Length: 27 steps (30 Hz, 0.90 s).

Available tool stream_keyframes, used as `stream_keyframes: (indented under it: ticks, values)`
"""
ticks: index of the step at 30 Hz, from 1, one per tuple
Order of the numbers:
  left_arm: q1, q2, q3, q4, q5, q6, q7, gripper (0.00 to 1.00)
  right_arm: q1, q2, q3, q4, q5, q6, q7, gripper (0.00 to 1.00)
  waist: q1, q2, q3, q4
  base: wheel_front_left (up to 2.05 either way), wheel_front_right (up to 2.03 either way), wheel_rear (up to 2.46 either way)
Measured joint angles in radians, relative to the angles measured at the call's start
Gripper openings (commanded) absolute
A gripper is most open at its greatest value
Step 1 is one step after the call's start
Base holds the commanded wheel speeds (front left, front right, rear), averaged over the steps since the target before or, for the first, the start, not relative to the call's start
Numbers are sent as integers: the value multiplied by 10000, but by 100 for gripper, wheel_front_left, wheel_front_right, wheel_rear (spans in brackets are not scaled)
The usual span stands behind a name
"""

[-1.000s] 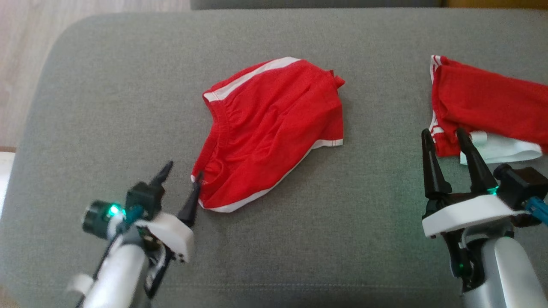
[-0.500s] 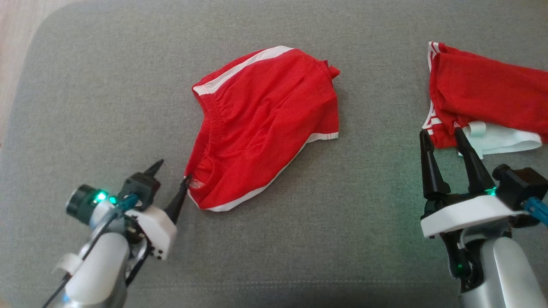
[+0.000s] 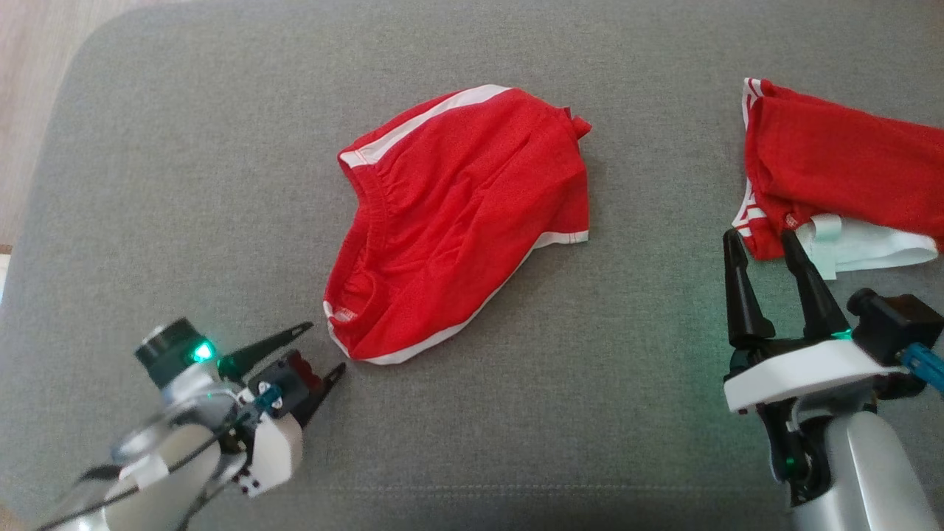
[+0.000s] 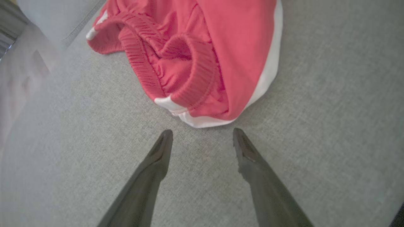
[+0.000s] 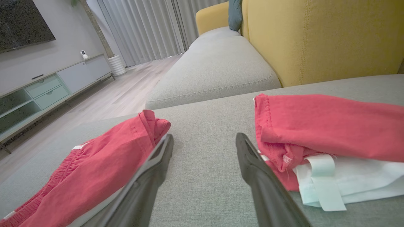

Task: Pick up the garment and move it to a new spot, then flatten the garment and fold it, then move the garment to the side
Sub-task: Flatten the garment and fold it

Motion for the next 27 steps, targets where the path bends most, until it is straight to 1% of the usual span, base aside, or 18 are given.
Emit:
stream_keyframes:
  ticks: [4, 7, 10, 18, 27]
  values:
    - [-913, 428, -968, 278, -113, 0, 307, 100, -32, 2, 82, 59, 58, 0, -15, 100, 0, 0, 50, -72, 0, 0, 0]
    - [-1495, 560, -1101, 401, -190, 0, 291, 100, -53, 2, 84, 77, 58, 0, -19, 100, 0, 0, 102, -166, 0, 0, 0]
    - [-1948, 617, -1415, 510, -190, 0, 222, 100, -56, 2, 48, 109, 58, 0, -71, 100, 0, 0, 153, -235, 0, 0, 0]
    - [-2308, 748, -2663, 627, -238, 0, 203, 100, -57, 2, -12, 144, 58, 0, -104, 100, 0, 0, 206, -306, 0, 0, 0]
    - [-2970, 763, -3544, 754, -309, 0, 119, 100, -60, 2, -25, 226, 59, 0, -98, 100, 0, 0, 247, -276, 0, 0, 0]
